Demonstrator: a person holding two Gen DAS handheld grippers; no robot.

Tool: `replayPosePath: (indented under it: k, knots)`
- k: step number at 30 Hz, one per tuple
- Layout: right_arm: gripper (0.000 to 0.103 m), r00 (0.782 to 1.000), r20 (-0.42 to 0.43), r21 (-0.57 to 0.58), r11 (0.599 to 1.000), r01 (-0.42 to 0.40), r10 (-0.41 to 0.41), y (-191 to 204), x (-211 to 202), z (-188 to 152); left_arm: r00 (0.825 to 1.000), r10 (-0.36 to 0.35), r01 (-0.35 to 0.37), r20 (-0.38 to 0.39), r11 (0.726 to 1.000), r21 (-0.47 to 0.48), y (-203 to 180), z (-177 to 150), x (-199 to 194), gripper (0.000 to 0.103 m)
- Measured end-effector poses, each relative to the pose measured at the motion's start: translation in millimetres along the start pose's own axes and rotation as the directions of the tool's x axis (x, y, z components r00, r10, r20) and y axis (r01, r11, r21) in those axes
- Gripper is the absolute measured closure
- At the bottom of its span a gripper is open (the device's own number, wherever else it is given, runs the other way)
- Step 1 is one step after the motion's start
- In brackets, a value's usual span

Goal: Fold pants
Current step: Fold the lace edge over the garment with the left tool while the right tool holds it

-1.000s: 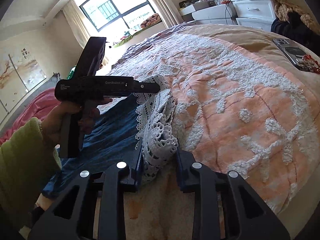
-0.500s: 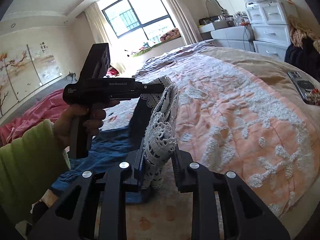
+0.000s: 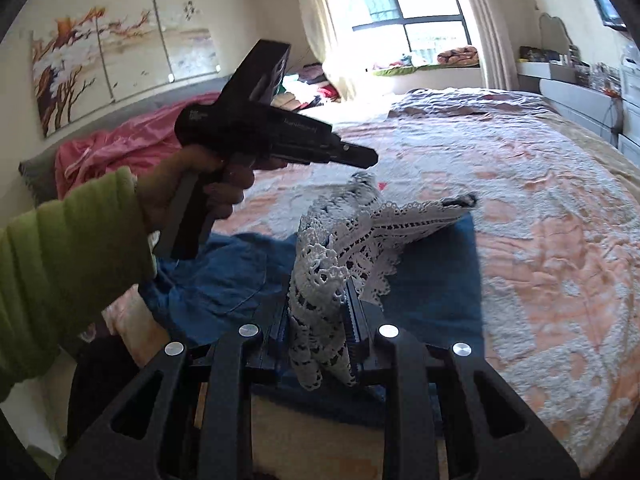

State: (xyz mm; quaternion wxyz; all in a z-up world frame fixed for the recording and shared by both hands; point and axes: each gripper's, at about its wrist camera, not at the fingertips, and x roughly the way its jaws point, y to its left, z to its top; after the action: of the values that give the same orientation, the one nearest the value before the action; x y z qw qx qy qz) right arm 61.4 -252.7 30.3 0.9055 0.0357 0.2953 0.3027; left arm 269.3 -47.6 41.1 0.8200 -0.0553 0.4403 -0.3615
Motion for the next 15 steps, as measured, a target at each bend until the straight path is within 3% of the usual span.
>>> replayPosePath:
  k: [1,2,3,4,7,12,15]
  knots:
    - [0.081,0.999,-0.033,-0.037,0.999,0.000,-0.002,10.8,10.8,-4.2,1.000,-0.009,0.009,-0.007,1.000,-0.025,5.8,-6.8,-3.7,0.098]
    - [0.081,0.998,-0.060,-0.069,0.998,0.005,-0.009,18.8,18.8,-8.1,1.000,-0.018,0.018,-0.016,0.999,-0.048,10.2,-13.6,-6.5,0.085]
    - [0.081,0.996,-0.083,-0.097,0.995,0.012,-0.020,26.4,25.5,-11.7,1.000,-0.004,0.003,-0.021,0.998,-0.063,13.6,-20.7,-9.8,0.059]
    - [0.081,0.995,-0.100,-0.120,0.993,0.018,-0.030,32.3,31.9,-15.6,0.999,0.011,-0.013,-0.030,0.997,-0.076,16.5,-26.3,-11.9,0.050]
    - [0.081,0.988,-0.137,-0.201,0.978,0.049,-0.077,45.5,48.0,-27.2,0.999,0.013,-0.019,-0.050,0.992,-0.122,25.5,-43.6,-18.3,0.046]
    - [0.081,0.987,-0.130,-0.245,0.968,0.061,-0.095,48.9,51.7,-34.4,0.999,-0.046,0.045,0.000,0.984,-0.173,25.2,-50.9,-28.8,0.038]
    - [0.082,0.992,-0.099,-0.220,0.974,0.054,-0.077,45.0,42.5,-33.0,0.998,0.017,-0.030,-0.057,0.969,-0.244,24.8,-47.9,-19.4,0.036]
